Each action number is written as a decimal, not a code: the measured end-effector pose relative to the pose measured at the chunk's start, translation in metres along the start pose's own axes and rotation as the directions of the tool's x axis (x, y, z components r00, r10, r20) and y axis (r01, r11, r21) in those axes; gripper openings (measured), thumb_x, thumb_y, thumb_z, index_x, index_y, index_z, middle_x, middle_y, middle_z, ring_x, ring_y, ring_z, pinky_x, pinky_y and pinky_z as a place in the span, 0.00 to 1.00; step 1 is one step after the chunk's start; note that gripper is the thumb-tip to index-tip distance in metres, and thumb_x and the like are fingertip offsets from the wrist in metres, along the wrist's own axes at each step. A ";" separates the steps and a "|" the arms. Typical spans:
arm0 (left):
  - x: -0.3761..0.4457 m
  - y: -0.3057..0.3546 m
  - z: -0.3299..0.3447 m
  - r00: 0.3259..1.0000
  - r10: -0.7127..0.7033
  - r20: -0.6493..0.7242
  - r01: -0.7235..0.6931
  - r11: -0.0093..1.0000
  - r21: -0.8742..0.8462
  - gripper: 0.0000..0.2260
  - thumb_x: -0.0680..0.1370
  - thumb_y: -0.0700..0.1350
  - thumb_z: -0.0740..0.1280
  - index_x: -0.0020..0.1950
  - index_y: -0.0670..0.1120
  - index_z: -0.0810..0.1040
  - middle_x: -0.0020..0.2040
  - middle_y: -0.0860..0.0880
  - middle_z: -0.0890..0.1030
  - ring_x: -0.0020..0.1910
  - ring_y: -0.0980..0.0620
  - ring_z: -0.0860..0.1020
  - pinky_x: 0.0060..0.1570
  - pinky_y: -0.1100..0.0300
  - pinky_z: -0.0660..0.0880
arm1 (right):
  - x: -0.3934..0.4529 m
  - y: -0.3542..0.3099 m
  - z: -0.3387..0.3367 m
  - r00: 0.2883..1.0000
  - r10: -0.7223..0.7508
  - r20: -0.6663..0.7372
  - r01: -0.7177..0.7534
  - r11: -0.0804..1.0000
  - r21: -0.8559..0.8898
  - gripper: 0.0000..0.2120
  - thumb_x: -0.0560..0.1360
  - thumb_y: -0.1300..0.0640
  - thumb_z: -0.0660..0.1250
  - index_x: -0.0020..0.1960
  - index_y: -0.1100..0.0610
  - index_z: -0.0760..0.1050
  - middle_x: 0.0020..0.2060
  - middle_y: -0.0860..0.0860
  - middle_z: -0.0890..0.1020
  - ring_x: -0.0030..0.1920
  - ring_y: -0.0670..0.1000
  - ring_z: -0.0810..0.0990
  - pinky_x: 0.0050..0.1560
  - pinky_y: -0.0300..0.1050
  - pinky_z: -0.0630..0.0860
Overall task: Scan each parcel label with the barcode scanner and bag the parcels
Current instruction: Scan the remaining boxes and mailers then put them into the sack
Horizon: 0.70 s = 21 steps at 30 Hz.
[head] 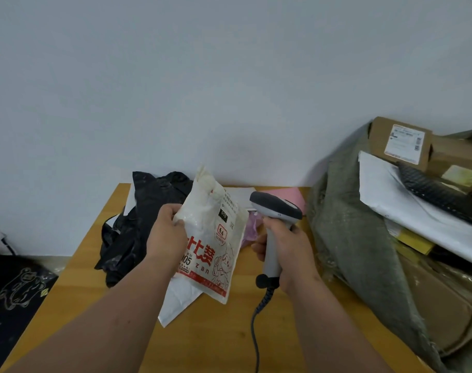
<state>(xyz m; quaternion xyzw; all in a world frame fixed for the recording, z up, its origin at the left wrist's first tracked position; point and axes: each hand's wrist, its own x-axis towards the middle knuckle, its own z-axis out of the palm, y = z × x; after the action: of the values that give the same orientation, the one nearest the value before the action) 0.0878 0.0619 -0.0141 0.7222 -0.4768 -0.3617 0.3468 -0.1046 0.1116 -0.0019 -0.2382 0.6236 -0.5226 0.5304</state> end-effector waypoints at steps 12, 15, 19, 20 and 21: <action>0.008 -0.028 -0.018 0.993 -0.085 0.083 0.078 0.994 0.082 0.13 0.81 0.39 0.53 0.52 0.57 0.70 0.43 0.45 0.81 0.39 0.42 0.82 0.40 0.48 0.80 | -0.009 0.015 0.020 0.990 0.136 -0.031 -0.134 0.990 0.054 0.09 0.77 0.53 0.68 0.43 0.60 0.78 0.29 0.54 0.80 0.32 0.53 0.79 0.37 0.47 0.77; 0.010 -0.031 -0.024 0.992 -0.074 0.105 0.067 0.996 0.065 0.14 0.81 0.38 0.53 0.51 0.56 0.71 0.43 0.44 0.81 0.40 0.42 0.81 0.39 0.50 0.79 | -0.011 0.018 0.026 0.989 0.145 -0.028 -0.144 0.988 0.053 0.10 0.77 0.53 0.68 0.45 0.60 0.78 0.29 0.54 0.81 0.31 0.53 0.80 0.36 0.46 0.77; 0.012 -0.033 -0.031 0.991 -0.064 0.116 0.057 0.997 0.059 0.15 0.81 0.38 0.52 0.52 0.56 0.72 0.43 0.44 0.81 0.40 0.41 0.81 0.41 0.49 0.80 | -0.013 0.020 0.032 0.987 0.160 -0.018 -0.159 0.985 0.070 0.10 0.76 0.53 0.68 0.44 0.60 0.77 0.29 0.55 0.79 0.30 0.54 0.78 0.34 0.46 0.75; 0.013 -0.033 -0.032 0.991 -0.063 0.121 0.057 0.997 0.054 0.15 0.81 0.38 0.52 0.52 0.56 0.72 0.43 0.44 0.81 0.40 0.41 0.82 0.41 0.49 0.80 | -0.013 0.020 0.034 0.986 0.165 -0.016 -0.163 0.984 0.073 0.10 0.76 0.54 0.68 0.44 0.60 0.76 0.29 0.55 0.79 0.30 0.54 0.78 0.34 0.46 0.75; 0.013 -0.033 -0.034 0.990 -0.060 0.127 0.055 0.997 0.046 0.15 0.81 0.38 0.52 0.52 0.56 0.72 0.43 0.43 0.81 0.40 0.41 0.82 0.41 0.49 0.80 | -0.014 0.020 0.035 0.986 0.168 -0.014 -0.167 0.983 0.075 0.09 0.76 0.54 0.68 0.44 0.60 0.76 0.30 0.56 0.79 0.30 0.53 0.78 0.34 0.45 0.75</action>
<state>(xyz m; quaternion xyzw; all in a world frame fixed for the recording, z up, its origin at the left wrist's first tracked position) 0.1350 0.0649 -0.0280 0.7180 -0.4847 -0.4072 0.2894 -0.0630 0.1161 -0.0106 -0.1597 0.6271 -0.5012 0.5745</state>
